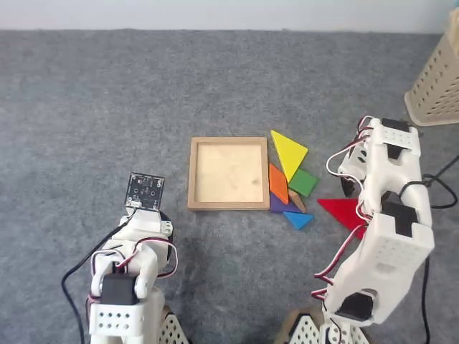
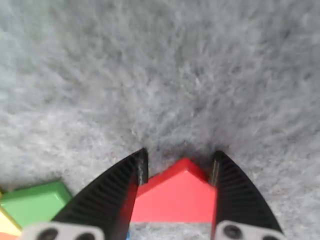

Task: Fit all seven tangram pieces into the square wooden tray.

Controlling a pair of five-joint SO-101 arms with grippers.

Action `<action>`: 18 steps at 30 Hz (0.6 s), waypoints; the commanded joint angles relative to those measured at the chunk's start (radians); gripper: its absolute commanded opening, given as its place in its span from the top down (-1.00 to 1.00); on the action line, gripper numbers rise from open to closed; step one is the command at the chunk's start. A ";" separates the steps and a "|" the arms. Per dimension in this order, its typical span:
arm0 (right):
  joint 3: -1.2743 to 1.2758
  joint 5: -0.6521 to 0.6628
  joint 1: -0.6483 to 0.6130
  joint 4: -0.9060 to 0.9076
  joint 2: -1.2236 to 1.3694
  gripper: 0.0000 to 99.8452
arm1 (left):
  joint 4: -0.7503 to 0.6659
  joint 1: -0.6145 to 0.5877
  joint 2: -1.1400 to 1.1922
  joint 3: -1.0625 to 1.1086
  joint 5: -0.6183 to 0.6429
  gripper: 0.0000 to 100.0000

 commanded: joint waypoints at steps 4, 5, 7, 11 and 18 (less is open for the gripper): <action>-0.011 0.043 -0.004 -0.010 -0.015 0.61 | 0.005 -0.005 -0.003 -0.005 0.009 0.98; -0.011 0.081 -0.007 -0.012 -0.015 0.61 | 0.005 -0.005 -0.003 -0.005 0.009 0.98; -0.011 0.155 -0.015 -0.013 -0.015 0.61 | 0.005 -0.005 -0.003 -0.005 0.009 0.98; -0.011 0.196 -0.048 -0.013 -0.015 0.61 | 0.005 -0.005 -0.003 -0.005 0.009 0.98; -0.011 0.281 -0.068 -0.013 -0.015 0.71 | 0.005 -0.005 -0.003 -0.005 0.009 0.98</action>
